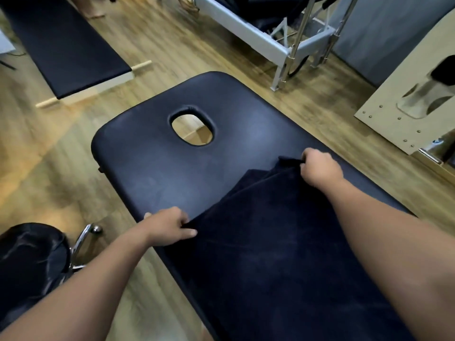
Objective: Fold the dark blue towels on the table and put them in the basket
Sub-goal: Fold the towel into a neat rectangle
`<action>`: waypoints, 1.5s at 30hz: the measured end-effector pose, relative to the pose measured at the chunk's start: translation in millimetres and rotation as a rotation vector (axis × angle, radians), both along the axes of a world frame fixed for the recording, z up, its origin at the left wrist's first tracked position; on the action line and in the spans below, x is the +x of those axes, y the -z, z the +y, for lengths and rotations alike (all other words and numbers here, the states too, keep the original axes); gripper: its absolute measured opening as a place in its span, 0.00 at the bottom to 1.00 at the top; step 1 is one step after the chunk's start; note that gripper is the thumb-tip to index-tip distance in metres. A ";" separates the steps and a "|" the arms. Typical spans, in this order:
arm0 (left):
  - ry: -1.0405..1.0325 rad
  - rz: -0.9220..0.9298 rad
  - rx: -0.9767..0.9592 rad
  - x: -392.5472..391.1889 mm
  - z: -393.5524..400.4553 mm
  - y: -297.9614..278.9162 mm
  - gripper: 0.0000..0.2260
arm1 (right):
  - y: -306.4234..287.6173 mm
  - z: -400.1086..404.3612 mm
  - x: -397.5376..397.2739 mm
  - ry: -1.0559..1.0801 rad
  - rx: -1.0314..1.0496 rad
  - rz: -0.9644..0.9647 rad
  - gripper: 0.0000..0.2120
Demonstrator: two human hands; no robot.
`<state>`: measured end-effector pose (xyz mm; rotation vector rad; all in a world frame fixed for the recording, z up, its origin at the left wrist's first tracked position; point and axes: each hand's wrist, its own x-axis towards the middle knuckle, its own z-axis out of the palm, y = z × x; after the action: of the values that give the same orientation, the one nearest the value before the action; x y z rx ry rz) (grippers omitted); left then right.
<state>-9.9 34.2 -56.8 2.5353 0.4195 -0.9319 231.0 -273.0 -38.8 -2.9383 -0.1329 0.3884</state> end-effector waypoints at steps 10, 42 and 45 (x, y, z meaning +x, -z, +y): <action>-0.197 0.009 -0.121 2.1 -7.6 9.4 0.13 | 16.4 -4.1 25.0 0.279 0.404 -0.137 0.15; 0.461 0.134 0.407 77.8 -155.0 11.6 0.71 | 47.2 -42.0 -75.7 -0.017 -0.137 -0.245 0.20; 0.483 0.202 0.427 82.1 -159.3 4.8 0.70 | 57.0 -45.8 -69.4 -0.045 -0.147 -0.005 0.36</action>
<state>72.2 -125.1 -61.6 3.0142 0.0554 -1.4090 161.6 -318.8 -95.8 -3.0853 -0.1788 0.4147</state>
